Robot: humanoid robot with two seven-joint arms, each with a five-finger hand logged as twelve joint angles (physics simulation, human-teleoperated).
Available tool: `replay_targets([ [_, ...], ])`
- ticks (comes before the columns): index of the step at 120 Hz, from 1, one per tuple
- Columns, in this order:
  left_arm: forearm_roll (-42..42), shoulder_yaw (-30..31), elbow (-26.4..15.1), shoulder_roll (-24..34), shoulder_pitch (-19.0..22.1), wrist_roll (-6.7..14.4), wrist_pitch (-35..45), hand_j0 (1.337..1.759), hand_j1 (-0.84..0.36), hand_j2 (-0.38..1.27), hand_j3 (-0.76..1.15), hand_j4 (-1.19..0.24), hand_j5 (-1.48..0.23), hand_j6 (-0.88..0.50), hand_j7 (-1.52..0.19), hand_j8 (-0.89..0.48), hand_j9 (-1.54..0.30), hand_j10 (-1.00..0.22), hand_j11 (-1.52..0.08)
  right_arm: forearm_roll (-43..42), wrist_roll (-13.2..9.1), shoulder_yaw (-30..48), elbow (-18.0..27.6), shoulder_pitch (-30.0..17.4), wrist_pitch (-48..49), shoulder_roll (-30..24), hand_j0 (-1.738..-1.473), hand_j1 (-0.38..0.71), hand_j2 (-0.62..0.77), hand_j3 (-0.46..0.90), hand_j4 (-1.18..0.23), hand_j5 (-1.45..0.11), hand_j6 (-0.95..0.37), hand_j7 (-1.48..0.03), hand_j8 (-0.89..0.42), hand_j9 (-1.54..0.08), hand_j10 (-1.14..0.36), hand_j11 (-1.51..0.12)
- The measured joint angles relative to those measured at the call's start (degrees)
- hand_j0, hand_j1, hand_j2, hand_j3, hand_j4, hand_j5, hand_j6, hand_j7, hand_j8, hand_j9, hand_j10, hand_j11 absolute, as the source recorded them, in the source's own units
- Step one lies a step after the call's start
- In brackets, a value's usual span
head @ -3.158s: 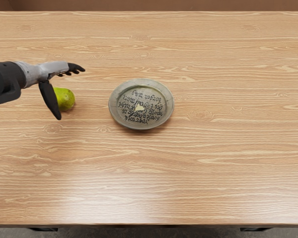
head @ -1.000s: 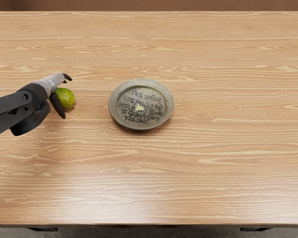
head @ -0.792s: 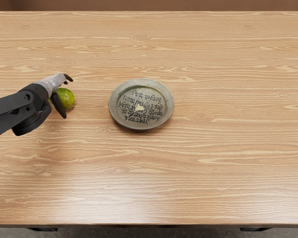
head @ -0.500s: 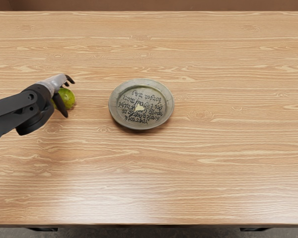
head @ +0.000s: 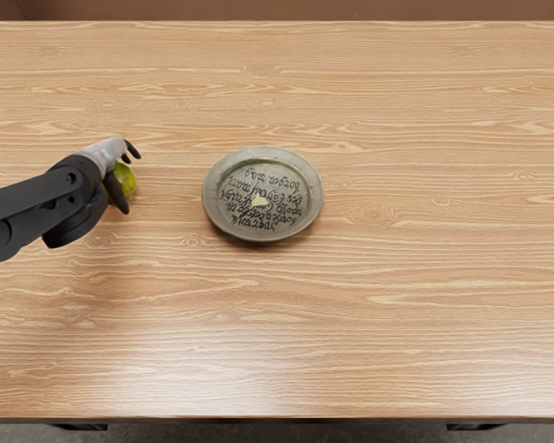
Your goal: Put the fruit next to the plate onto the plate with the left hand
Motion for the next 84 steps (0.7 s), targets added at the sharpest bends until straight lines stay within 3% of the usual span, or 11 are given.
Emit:
replay_targets([
  [84, -0.2, 1.5, 0.2, 0.0, -0.5, 0.0, 0.0, 1.657, -0.13, 0.09, 0.0, -0.42, -0.55, -0.42, -0.55, -0.42, -0.55, -0.42, -0.55, 0.0, 0.0, 0.0, 0.0, 0.0, 0.0, 0.0, -1.658, -0.35, 0.0, 0.0, 0.0, 0.0, 0.0, 0.0, 0.0, 0.0, 0.0, 0.0],
])
